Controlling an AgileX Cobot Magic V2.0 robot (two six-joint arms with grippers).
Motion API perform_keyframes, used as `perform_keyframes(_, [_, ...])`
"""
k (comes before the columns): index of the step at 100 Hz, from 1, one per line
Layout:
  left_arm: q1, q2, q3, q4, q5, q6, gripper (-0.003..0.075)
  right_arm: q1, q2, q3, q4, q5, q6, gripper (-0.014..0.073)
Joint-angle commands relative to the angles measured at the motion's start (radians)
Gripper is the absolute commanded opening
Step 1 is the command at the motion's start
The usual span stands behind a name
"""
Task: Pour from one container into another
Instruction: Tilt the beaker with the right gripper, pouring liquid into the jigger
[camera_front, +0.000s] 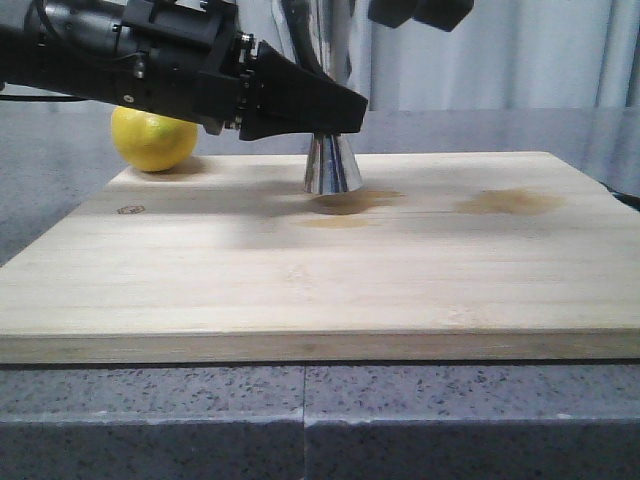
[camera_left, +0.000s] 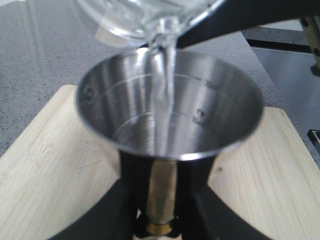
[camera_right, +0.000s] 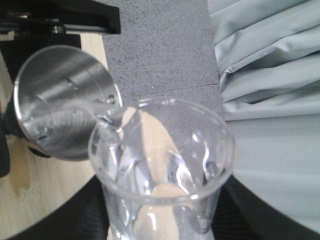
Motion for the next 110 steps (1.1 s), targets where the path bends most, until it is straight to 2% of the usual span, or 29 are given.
perform_keyframes(1, [-0.011, -0.04, -0.029, -0.066, 0.113, -0.009, 0.0137, 0.001, -0.032, -0.036, -0.054, -0.048, -0.006, 0.0258])
perform_keyframes(110, [-0.011, -0.04, -0.029, -0.066, 0.113, -0.009, 0.0137, 0.003, -0.031, -0.036, -0.162, -0.061, -0.04, 0.0258])
